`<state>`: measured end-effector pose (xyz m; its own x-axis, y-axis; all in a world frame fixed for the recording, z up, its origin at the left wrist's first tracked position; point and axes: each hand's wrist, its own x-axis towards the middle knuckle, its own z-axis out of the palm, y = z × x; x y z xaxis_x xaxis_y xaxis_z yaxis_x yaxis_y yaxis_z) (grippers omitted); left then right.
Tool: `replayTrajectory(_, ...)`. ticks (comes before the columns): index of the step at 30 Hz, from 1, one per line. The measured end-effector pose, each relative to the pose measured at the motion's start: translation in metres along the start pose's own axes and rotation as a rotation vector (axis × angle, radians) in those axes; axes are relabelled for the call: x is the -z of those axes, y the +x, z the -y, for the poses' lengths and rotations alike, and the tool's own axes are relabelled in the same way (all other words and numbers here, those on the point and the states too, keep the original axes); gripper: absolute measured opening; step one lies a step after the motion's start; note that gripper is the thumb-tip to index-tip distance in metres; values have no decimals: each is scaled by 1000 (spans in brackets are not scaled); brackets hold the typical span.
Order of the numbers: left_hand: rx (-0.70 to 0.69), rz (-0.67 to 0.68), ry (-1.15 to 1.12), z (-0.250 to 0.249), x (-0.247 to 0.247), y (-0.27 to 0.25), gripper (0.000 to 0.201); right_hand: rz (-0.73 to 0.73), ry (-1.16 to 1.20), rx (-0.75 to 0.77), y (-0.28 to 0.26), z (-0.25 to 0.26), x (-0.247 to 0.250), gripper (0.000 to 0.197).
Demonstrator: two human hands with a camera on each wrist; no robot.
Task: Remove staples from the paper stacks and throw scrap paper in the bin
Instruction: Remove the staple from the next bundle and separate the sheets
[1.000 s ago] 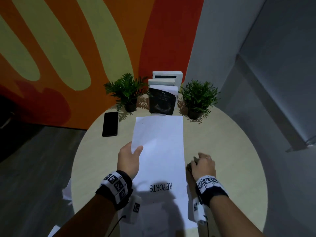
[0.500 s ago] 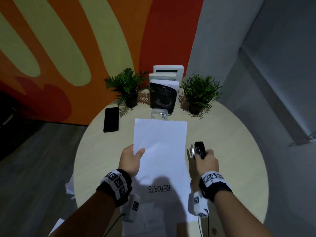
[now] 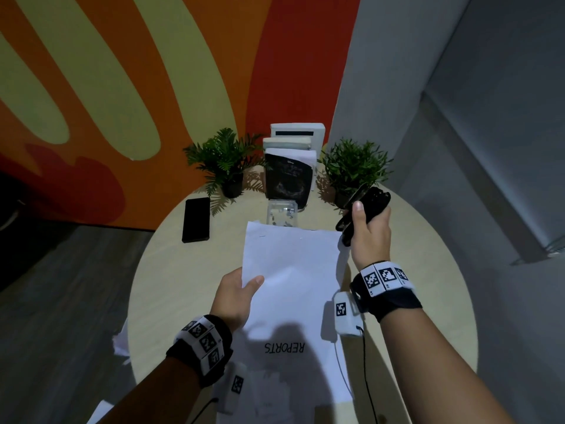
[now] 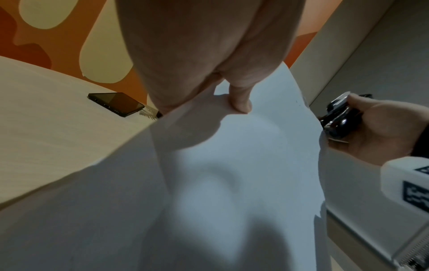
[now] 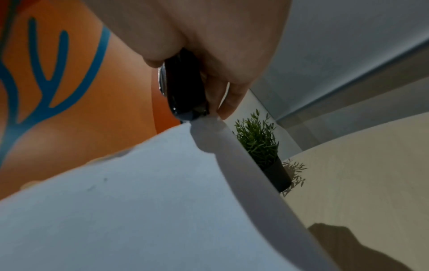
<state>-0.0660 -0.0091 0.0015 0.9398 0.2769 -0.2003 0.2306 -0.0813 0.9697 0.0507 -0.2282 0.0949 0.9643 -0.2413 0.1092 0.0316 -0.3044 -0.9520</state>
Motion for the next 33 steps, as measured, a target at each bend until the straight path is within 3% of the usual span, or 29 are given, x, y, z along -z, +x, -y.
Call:
replayTrajectory(11, -21, 58, -32, 0, 0, -1, 24, -50, 2, -17, -2, 5, -20, 36)
replayTrajectory(17, -30, 97, -26, -3, -1, -3, 23, -69, -75, 17, 3, -7, -26, 48)
replayTrajectory(22, -43, 52, -13, 2, 1, 0, 23, -45, -77, -131, 6, -12, -17, 37)
replayTrajectory(27, -28, -8, -14, 11, 10, 2, 25, -8, -388, -210, 1, -58, -8, 33)
replayTrajectory(33, -3, -17, 42, 15, 10, 0, 26, 345, -931, -319, -35, -125, -2, 28)
